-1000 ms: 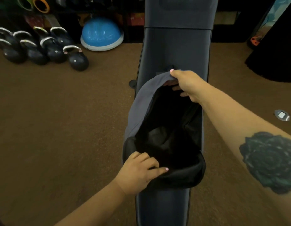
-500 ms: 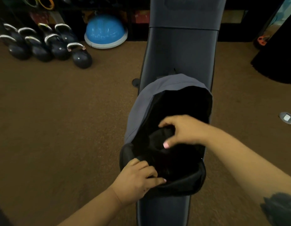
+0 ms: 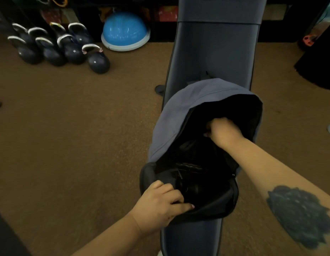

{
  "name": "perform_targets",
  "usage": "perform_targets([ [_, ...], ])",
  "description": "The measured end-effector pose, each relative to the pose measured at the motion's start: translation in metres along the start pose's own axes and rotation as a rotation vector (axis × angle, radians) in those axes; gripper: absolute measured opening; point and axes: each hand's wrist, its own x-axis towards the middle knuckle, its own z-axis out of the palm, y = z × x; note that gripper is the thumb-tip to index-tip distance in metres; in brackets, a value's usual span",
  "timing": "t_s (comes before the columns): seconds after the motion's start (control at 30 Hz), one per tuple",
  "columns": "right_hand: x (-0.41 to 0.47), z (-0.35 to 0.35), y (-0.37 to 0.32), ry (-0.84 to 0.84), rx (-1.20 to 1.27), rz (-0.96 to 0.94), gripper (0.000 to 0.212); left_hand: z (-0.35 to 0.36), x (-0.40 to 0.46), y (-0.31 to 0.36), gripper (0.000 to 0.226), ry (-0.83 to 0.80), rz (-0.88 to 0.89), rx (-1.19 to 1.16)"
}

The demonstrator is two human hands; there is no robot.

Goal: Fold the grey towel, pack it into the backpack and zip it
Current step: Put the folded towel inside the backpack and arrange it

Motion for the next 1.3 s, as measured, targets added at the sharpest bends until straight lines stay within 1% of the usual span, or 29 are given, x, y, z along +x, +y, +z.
perform_targets([
  [0.1,0.007,0.001,0.002,0.06,-0.002,0.105,0.029,0.0,-0.001,0.0,0.029,0.008,0.001,-0.004],
  [0.2,0.012,0.006,0.006,0.05,-0.036,0.135,0.034,0.001,-0.002,0.001,0.028,0.016,0.005,-0.011],
  [0.33,0.008,0.005,0.001,0.058,0.095,0.182,0.032,0.001,-0.003,0.003,0.026,0.022,0.005,-0.012],
  [0.37,-0.001,0.002,-0.005,0.11,0.117,0.151,0.03,0.0,-0.003,0.003,0.025,0.023,0.001,-0.013],
  [0.4,-0.012,0.001,-0.012,0.192,0.119,0.076,0.029,0.0,-0.003,0.003,0.024,0.025,-0.004,-0.018],
  [0.43,-0.026,0.002,-0.019,0.273,0.112,-0.037,0.028,-0.001,-0.003,0.003,0.024,0.028,-0.007,-0.024],
  [0.47,-0.041,0.006,-0.027,0.308,0.1,-0.164,0.027,-0.001,-0.003,0.003,0.024,0.03,-0.008,-0.026],
  [0.5,-0.055,0.013,-0.035,0.269,0.076,-0.286,0.025,-0.001,-0.003,0.004,0.024,0.028,-0.006,-0.023],
  [0.53,-0.065,0.025,-0.043,0.18,0.024,-0.393,0.024,-0.001,-0.004,0.004,0.024,0.029,-0.003,-0.02],
  [0.6,-0.073,0.057,-0.057,-0.08,-0.143,-0.525,0.031,0.0,-0.005,0.005,0.025,0.041,0.0,-0.021],
  [0.63,-0.07,0.078,-0.062,-0.216,-0.236,-0.548,0.038,0.001,-0.005,0.006,0.025,0.049,0.0,-0.023],
  [0.7,-0.059,0.115,-0.07,-0.411,-0.446,-0.533,0.046,0.005,-0.007,0.008,0.024,0.059,0.006,-0.036],
  [0.77,-0.048,0.139,-0.077,-0.534,-0.624,-0.512,0.052,0.008,-0.012,0.01,0.023,0.043,0.019,-0.052],
  [0.87,-0.039,0.154,-0.083,-0.648,-0.738,-0.468,0.056,0.008,-0.018,0.012,0.023,0.022,0.024,-0.05],
  [0.93,-0.038,0.156,-0.084,-0.672,-0.782,-0.452,0.051,0.007,-0.019,0.012,0.024,0.021,0.02,-0.05],
  [0.97,-0.038,0.158,-0.084,-0.659,-0.803,-0.459,0.049,0.007,-0.019,0.012,0.024,0.018,0.021,-0.049],
  [1.1,-0.042,0.165,-0.079,-0.532,-0.868,-0.526,0.046,0.007,-0.017,0.016,0.024,-0.003,0.027,-0.057],
  [1.17,-0.045,0.157,-0.073,-0.477,-0.87,-0.527,0.047,0.007,-0.017,0.016,0.024,-0.002,0.023,-0.056],
  [1.23,-0.05,0.139,-0.066,-0.439,-0.833,-0.52,0.052,0.005,-0.016,0.014,0.024,-0.002,0.013,-0.05],
  [1.3,-0.056,0.115,-0.056,-0.426,-0.748,-0.479,0.063,0.004,-0.015,0.014,0.024,0.004,0.007,-0.042],
])
